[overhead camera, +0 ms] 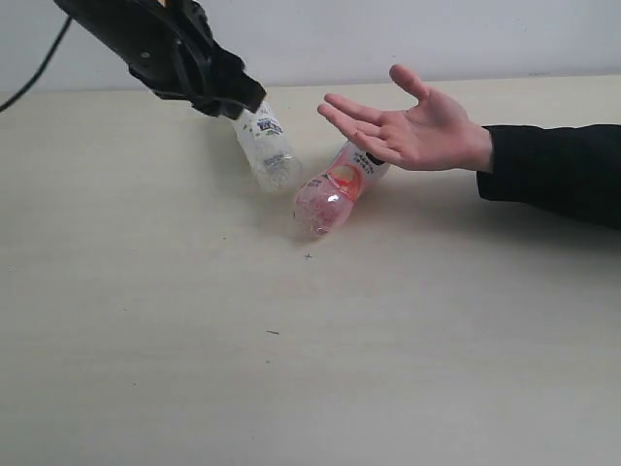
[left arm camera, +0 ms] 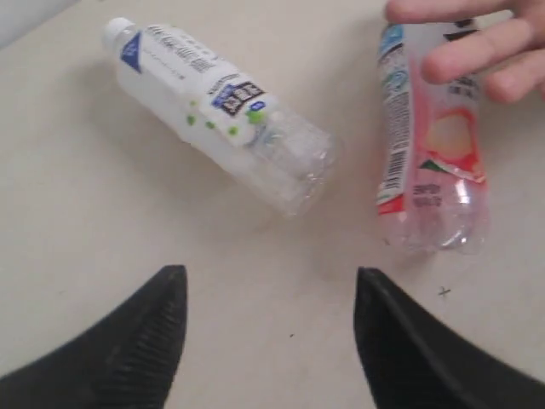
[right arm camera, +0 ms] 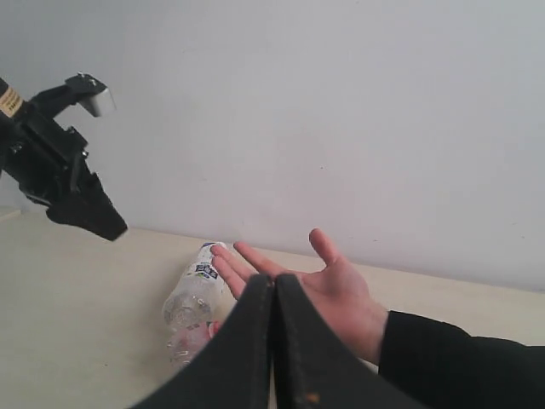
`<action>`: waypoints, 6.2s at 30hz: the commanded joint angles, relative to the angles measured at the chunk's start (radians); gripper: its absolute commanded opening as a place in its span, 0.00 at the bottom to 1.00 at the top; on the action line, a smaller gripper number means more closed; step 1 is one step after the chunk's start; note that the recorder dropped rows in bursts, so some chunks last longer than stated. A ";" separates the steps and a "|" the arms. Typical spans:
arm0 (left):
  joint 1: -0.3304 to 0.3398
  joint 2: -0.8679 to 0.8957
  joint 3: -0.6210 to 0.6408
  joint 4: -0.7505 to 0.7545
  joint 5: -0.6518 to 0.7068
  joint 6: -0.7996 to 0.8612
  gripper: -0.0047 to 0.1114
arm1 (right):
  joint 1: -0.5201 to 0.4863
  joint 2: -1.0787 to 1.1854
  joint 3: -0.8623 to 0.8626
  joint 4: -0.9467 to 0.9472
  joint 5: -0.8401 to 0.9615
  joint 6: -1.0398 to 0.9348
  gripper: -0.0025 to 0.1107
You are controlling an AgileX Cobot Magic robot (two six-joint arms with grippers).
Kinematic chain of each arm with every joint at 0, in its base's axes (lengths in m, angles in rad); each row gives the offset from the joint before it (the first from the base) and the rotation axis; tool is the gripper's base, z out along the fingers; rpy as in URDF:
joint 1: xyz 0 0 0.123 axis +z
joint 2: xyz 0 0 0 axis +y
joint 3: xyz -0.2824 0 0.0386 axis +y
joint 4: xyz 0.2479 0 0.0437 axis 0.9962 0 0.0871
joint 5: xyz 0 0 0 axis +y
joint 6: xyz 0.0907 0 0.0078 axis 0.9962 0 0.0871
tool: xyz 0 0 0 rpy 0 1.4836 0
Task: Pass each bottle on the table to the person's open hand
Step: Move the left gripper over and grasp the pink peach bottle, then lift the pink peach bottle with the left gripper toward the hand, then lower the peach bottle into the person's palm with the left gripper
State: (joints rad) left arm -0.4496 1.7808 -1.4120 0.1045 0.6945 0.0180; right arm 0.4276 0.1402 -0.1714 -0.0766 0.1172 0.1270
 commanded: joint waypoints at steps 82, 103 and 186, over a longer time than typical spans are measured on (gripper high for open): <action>-0.179 0.244 -0.042 -0.024 -0.115 -0.228 0.04 | -0.003 -0.005 0.005 -0.002 0.010 0.000 0.02; -0.192 -0.306 0.621 -0.031 -0.636 -0.498 0.04 | -0.003 -0.005 0.005 -0.002 0.010 0.000 0.02; -0.455 0.357 -0.147 1.133 -0.178 -2.058 0.04 | -0.003 -0.005 0.005 -0.006 0.001 0.000 0.02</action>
State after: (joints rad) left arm -0.9082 2.1435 -1.5659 1.2715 0.5125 -2.0997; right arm 0.4276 0.1402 -0.1714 -0.0766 0.1274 0.1270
